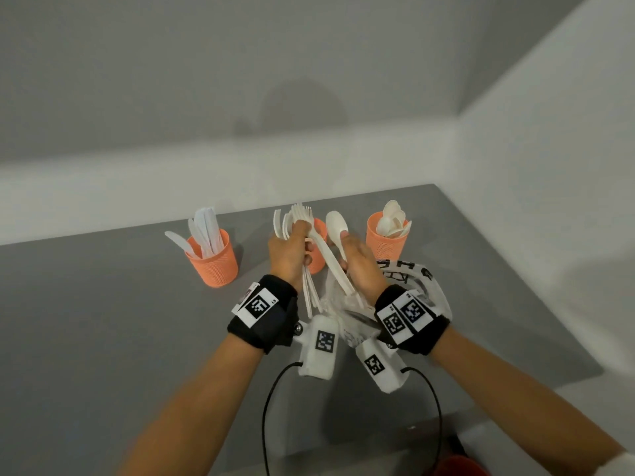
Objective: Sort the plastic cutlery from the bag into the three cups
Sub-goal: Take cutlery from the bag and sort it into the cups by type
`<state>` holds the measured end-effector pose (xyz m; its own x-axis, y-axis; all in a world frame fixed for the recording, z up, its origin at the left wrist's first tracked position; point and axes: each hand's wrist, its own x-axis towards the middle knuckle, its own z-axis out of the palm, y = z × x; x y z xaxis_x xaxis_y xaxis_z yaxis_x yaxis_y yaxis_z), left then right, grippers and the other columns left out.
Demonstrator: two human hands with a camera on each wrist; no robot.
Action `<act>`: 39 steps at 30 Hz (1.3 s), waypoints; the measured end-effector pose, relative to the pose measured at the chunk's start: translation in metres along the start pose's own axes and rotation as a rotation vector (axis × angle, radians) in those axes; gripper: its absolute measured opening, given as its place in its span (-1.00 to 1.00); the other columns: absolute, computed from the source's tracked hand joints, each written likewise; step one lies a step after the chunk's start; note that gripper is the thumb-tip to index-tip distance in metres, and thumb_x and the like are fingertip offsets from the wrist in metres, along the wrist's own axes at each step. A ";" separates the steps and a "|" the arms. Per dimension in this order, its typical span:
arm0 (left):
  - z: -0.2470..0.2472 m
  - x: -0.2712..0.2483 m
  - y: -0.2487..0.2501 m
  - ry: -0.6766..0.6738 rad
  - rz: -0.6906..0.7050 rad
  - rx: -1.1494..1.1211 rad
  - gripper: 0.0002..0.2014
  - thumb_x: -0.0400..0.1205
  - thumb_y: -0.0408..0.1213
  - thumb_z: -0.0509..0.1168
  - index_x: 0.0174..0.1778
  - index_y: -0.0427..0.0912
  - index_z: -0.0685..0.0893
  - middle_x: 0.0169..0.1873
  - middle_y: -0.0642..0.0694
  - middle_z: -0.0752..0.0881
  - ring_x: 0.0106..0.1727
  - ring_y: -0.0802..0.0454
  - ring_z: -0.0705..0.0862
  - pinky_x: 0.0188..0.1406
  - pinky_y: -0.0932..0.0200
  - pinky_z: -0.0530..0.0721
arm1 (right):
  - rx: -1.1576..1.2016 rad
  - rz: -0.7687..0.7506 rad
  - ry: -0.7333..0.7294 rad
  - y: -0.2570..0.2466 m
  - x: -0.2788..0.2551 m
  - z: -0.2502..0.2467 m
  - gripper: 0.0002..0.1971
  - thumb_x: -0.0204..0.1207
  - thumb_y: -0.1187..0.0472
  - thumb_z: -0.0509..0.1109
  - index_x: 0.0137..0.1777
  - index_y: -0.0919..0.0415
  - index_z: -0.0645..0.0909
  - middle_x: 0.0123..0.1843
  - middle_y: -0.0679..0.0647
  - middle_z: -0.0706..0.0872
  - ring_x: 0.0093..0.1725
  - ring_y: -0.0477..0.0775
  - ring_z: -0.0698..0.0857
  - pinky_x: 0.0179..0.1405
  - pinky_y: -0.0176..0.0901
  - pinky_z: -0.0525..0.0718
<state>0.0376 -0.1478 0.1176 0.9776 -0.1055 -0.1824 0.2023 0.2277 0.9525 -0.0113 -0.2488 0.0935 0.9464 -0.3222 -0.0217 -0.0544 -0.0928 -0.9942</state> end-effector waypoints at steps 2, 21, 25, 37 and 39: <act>0.001 0.007 0.004 0.009 -0.037 -0.050 -0.83 0.58 -0.36 0.19 -0.34 -0.23 0.58 -0.42 -0.12 0.60 -0.72 0.23 0.42 -0.77 0.39 0.32 | 0.204 0.136 -0.036 -0.007 0.001 -0.011 -0.68 0.74 0.08 -0.03 -0.06 0.18 0.50 -0.71 -0.14 0.48 -0.69 -0.25 0.51 -0.64 -0.39 0.48; -0.010 0.096 0.015 0.216 0.194 0.022 -0.71 0.66 -0.19 0.24 -0.39 -0.13 0.44 -0.81 0.08 0.49 -0.74 0.17 0.49 -0.48 0.16 0.57 | 0.515 0.011 0.258 -0.052 0.103 -0.123 -0.67 0.56 0.23 -0.12 -0.35 0.18 0.39 -0.74 -0.13 0.30 -0.65 -0.12 0.25 -0.54 -0.29 0.27; 0.000 0.119 0.022 0.286 0.258 -0.076 -0.73 0.62 -0.14 0.29 -0.36 -0.11 0.43 -0.77 0.08 0.48 -0.72 0.13 0.47 -0.57 0.21 0.53 | 0.519 -0.071 0.292 -0.042 0.127 -0.119 -0.59 0.47 -0.04 -0.09 -0.41 0.20 0.41 -0.76 -0.15 0.24 -0.70 -0.14 0.19 -0.63 -0.32 0.22; 0.026 0.151 -0.015 0.294 0.414 0.139 -0.81 0.66 -0.22 0.21 -0.25 -0.04 0.36 -0.55 -0.09 0.49 -0.58 0.04 0.54 -0.46 0.20 0.63 | 0.452 0.028 0.297 -0.001 0.183 -0.105 -0.56 0.30 -0.27 0.15 -0.52 0.09 0.31 -0.64 -0.11 0.29 -0.61 -0.10 0.23 -0.38 -0.23 0.31; 0.029 0.153 -0.026 0.285 0.424 0.198 -0.80 0.66 -0.20 0.21 -0.25 -0.04 0.34 -0.54 -0.11 0.53 -0.53 0.02 0.58 -0.41 0.22 0.63 | 0.437 0.056 0.268 0.009 0.185 -0.105 -0.57 0.34 -0.23 0.14 -0.52 0.10 0.30 -0.65 -0.10 0.29 -0.63 -0.11 0.27 -0.39 -0.22 0.31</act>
<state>0.1801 -0.1982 0.0721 0.9538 0.2290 0.1946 -0.2008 0.0040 0.9796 0.1301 -0.4079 0.0913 0.8280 -0.5508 -0.1051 0.0896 0.3151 -0.9448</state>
